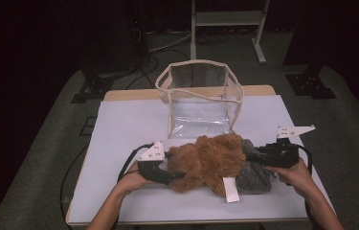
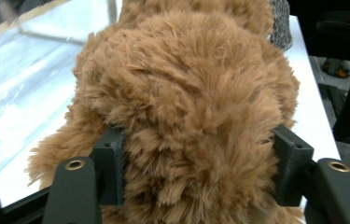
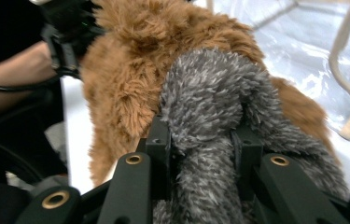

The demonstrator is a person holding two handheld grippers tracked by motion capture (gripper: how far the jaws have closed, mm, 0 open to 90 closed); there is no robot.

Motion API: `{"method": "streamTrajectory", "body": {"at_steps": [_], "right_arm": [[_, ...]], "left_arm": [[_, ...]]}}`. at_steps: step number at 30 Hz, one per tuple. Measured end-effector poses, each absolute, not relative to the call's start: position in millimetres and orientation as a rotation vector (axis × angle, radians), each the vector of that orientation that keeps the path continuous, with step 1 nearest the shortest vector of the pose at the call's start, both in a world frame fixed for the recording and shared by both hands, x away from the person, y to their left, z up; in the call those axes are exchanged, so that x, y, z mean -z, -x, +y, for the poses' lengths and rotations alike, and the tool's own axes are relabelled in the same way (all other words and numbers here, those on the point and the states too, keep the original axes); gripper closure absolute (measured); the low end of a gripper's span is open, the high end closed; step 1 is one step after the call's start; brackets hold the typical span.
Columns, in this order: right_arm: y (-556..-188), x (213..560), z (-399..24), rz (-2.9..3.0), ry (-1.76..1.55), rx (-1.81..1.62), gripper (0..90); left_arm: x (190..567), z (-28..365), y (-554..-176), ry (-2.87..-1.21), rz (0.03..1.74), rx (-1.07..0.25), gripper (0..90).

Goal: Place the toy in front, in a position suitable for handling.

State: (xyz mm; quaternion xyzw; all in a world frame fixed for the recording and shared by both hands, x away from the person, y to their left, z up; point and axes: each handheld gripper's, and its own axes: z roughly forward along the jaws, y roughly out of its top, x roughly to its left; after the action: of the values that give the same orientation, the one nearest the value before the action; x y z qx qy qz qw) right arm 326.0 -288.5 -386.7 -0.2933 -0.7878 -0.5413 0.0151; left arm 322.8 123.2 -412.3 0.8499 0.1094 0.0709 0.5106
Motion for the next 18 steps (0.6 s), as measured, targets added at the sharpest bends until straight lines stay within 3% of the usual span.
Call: {"method": "streamTrajectory", "body": {"at_steps": [13, 18], "right_arm": [[-297.8, 356.7, -330.9, -2.547, 0.991, 1.665, 66.7], [-291.8, 362.7, -344.0, -2.605, 1.054, 1.607, 66.5]], "left_arm": [[406.6, 57.1, -332.7, -2.077, 0.144, -0.115, 38.6], [408.3, 50.7, -332.3, -2.073, 0.132, -0.122, 35.3]]}}
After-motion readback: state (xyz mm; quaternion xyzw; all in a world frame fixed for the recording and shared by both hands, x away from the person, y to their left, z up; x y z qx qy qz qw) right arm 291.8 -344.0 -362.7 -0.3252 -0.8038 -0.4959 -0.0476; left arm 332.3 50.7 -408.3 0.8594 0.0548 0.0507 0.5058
